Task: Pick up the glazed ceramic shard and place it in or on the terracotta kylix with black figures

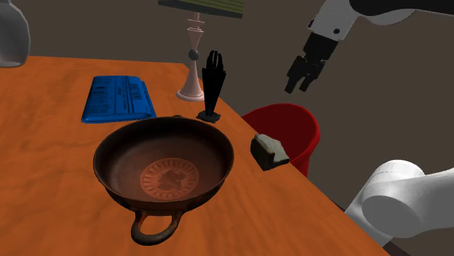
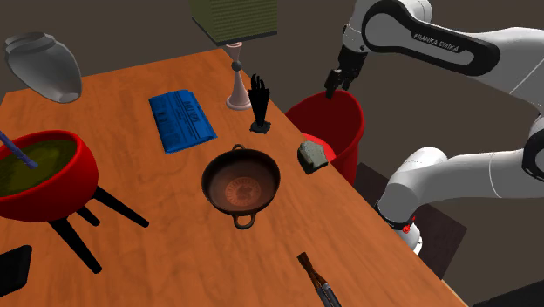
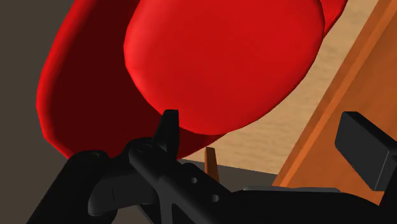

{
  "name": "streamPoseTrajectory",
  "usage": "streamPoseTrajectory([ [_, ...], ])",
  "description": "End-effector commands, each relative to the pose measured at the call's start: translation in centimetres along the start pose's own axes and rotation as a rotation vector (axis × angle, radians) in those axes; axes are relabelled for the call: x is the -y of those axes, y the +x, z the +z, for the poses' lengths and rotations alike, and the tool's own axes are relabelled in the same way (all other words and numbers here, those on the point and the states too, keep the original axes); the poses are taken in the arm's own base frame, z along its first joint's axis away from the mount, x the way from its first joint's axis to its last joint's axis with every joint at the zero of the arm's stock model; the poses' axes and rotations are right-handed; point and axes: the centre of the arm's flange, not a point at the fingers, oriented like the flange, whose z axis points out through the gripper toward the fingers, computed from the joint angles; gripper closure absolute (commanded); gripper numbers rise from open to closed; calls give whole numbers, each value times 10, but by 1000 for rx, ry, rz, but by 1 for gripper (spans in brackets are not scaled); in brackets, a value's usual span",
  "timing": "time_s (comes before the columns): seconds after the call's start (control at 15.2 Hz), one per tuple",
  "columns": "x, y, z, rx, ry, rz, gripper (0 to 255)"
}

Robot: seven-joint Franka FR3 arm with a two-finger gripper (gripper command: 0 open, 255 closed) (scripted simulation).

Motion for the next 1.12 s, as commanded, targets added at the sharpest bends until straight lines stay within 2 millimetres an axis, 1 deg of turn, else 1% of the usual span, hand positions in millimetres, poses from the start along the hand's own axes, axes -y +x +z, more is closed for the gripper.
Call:
streamPoseTrajectory([
  [0.0,0,0,0,0,0,0,0],
  [0.26,44,-24,6,20,5,92,0],
  [0.53,90,-43,12,39,11,185,0],
  [0.79,138,-59,16,59,16,277,0],
  [1.06,187,-70,21,79,22,369,0],
])
